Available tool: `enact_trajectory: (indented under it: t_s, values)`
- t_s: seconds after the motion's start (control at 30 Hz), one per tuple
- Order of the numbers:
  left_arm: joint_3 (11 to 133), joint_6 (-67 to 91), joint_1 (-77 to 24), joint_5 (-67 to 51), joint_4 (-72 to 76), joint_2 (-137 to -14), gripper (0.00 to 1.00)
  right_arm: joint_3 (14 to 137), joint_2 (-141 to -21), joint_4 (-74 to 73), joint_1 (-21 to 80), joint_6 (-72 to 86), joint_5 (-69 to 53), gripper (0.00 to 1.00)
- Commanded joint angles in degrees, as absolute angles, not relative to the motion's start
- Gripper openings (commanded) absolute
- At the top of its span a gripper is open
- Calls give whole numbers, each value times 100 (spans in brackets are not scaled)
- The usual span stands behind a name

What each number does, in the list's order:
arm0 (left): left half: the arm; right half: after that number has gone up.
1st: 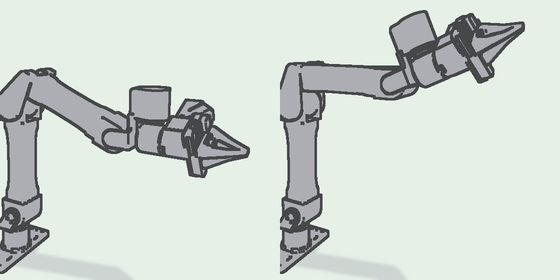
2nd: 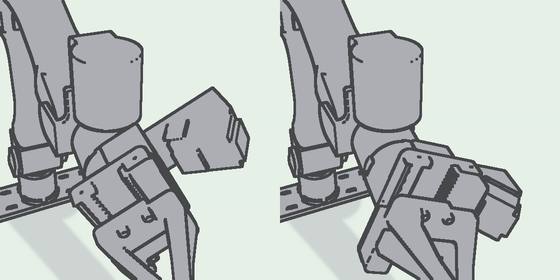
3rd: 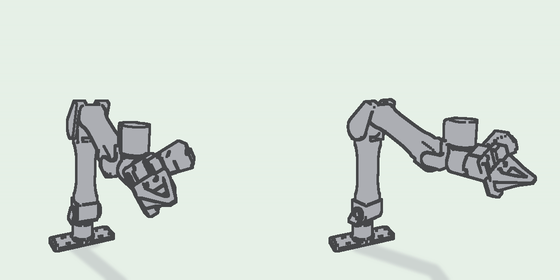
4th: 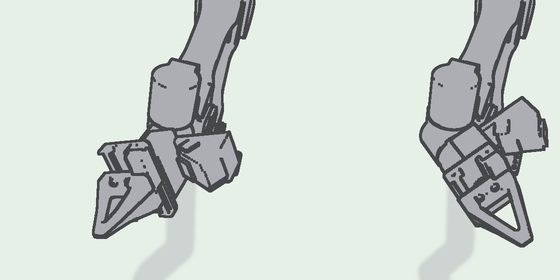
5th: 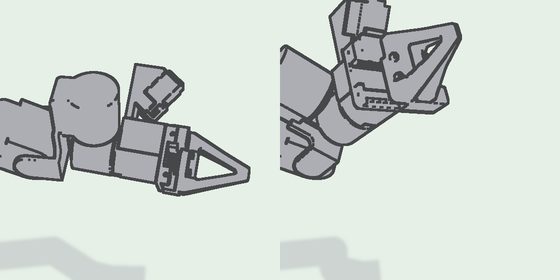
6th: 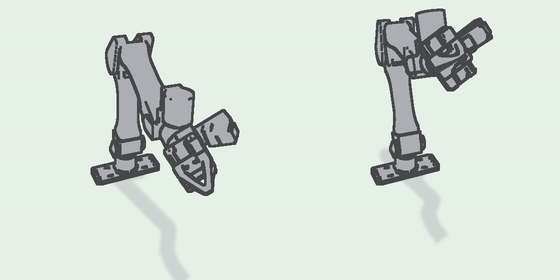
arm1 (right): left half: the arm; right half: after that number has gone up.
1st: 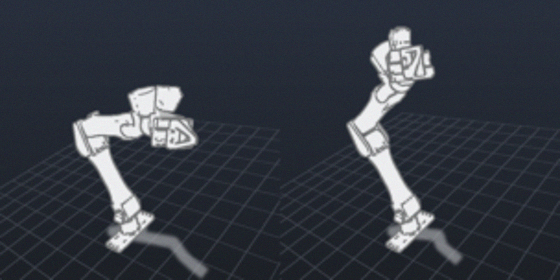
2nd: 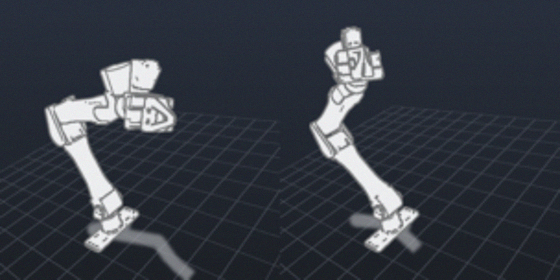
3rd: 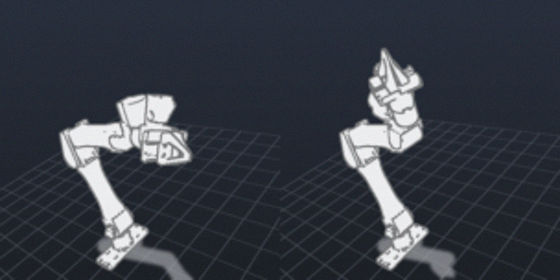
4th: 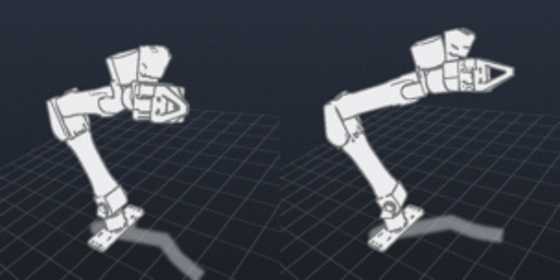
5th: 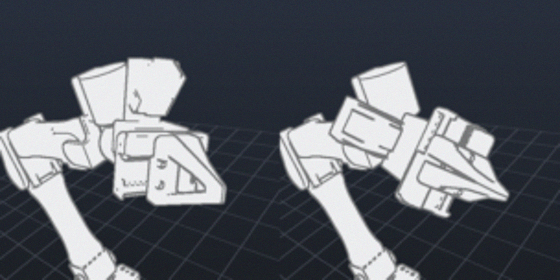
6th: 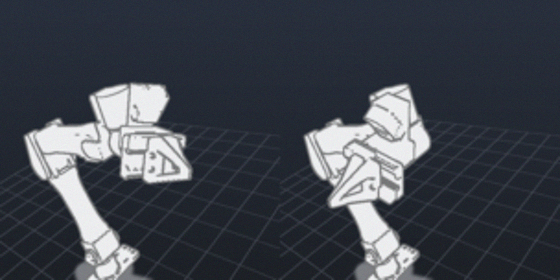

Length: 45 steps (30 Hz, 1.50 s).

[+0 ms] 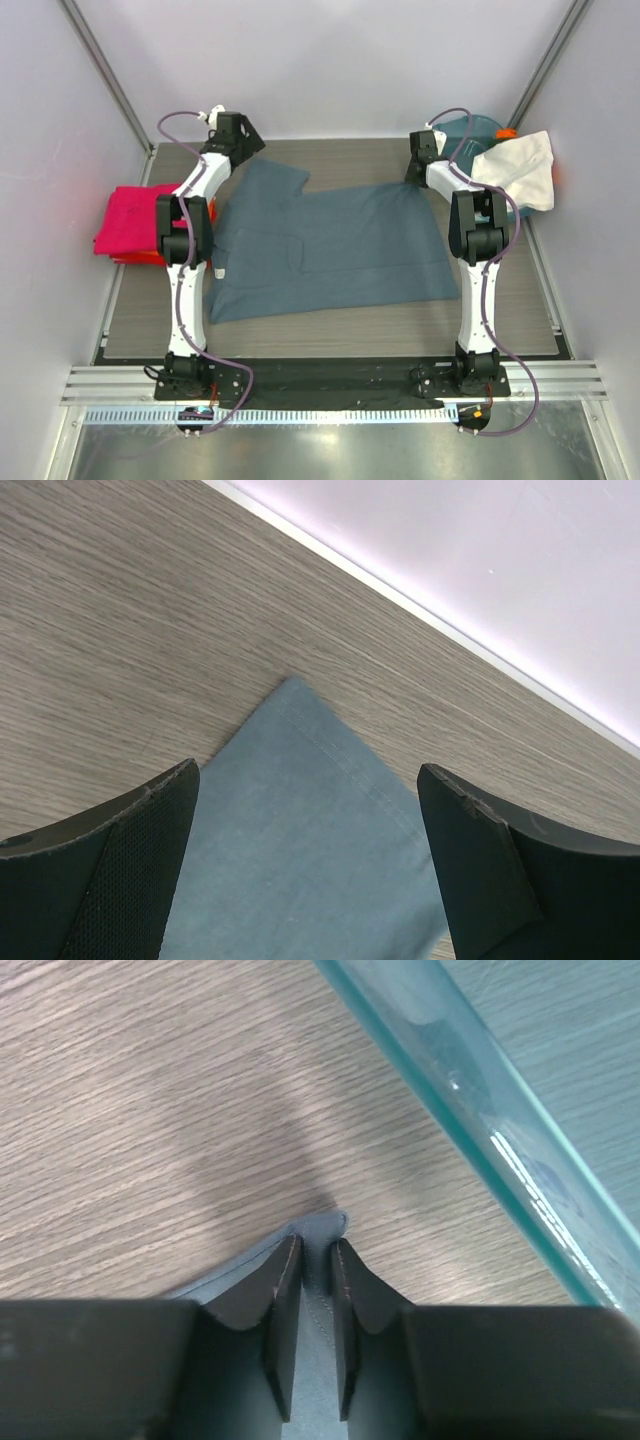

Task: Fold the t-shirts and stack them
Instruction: Fold the tshirt

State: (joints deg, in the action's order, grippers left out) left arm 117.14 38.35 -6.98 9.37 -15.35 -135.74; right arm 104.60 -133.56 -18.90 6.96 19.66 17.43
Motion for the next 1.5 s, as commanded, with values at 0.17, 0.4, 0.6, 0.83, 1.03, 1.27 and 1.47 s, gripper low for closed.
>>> enact_trajectory:
  t_s: [0.17, 0.4, 0.6, 0.83, 1.03, 1.27, 1.47]
  values:
    - [12146, 3516, -633, 1230, -1748, -13807, 88, 10617, -13526, -1995, 712, 2057, 1547, 7]
    - [12761, 3568, -624, 1046, -2188, -14386, 80, 10538, -13465, -1995, 712, 2074, 1609, 2]
    - [13069, 3656, -633, 905, -2294, -14704, 78, 10512, -13430, -1995, 712, 2013, 1617, 2]
    - [13236, 3823, -659, 703, -2329, -14994, 62, 10441, -13359, -2004, 703, 1942, 1731, 1]
    - [13236, 3894, -694, 703, -2250, -15056, 50, 10362, -13289, -1995, 703, 1925, 1828, 1]
    - [13280, 4025, -580, 448, -2030, -15126, 29, 10336, -13272, -1995, 677, 1907, 1811, 1]
    - [13377, 4087, -580, 308, -2066, -15205, 0, 10301, -13237, -2004, 624, 1977, 1731, 1]
